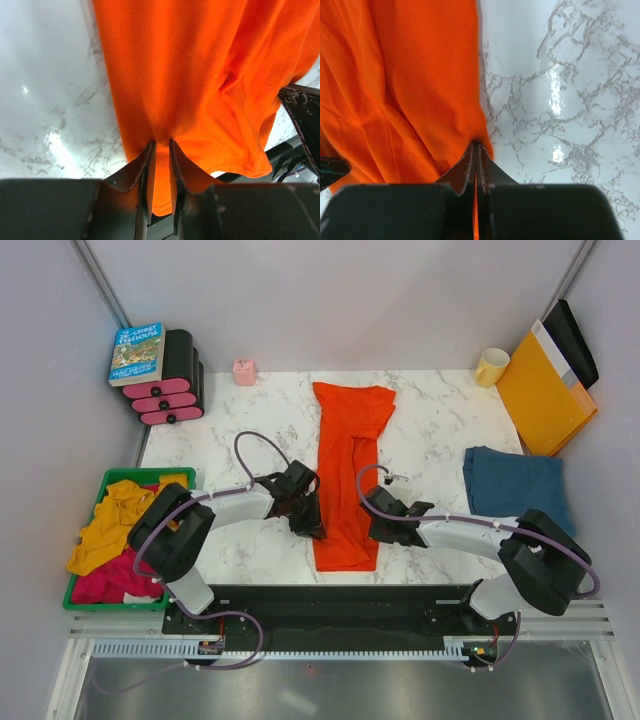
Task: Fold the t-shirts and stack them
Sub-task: Grab the bottom of the folded rectangular tshirt with both arms
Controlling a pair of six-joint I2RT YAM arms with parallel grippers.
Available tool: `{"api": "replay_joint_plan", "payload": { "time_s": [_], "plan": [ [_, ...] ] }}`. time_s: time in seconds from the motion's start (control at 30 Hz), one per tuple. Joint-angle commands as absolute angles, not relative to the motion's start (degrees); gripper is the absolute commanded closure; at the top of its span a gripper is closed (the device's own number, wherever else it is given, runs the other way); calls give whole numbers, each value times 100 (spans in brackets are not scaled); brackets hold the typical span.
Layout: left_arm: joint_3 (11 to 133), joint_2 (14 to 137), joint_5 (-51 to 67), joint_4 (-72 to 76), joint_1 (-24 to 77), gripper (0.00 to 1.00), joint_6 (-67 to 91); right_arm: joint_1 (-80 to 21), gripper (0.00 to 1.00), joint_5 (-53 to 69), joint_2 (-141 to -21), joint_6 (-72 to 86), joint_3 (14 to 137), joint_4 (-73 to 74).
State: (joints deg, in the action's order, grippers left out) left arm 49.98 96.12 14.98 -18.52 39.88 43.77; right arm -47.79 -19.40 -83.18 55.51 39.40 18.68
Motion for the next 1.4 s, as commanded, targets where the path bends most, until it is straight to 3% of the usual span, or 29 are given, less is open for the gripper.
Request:
{"api": "replay_joint_plan", "payload": {
  "time_s": [0.0,0.53,0.6,0.63,0.67,0.77,1.13,1.37],
  "plan": [
    [4711,9624,703,-2953,3999,75,4553,-4808,100,-2144,-8297,5923,3630,2741],
    [4623,9142,141,-3393,3902,75,4571,-4851,99,-2777,-7648,5986,3665,3165],
    [4580,8852,228,-3209,3911,72,4457,-4965,88,-2812,-7306,5680,3753,2884],
    [4536,8537,342,-3104,3911,71,4413,-5088,72,-2786,-7234,5582,3796,2822],
    [4492,8351,430,-2998,3911,69,4369,-5141,65,-2760,-7190,5477,3884,2743],
    [4386,7972,694,-2725,3920,63,4289,-5369,50,-2453,-7198,5309,3955,2681],
    [4193,7682,914,-2698,4008,61,4201,-7591,45,-2434,-7506,6609,3911,2566],
    [3876,7497,958,-2672,4025,59,4315,-7822,45,-2558,-7962,6671,4061,2523]
  ]
}}
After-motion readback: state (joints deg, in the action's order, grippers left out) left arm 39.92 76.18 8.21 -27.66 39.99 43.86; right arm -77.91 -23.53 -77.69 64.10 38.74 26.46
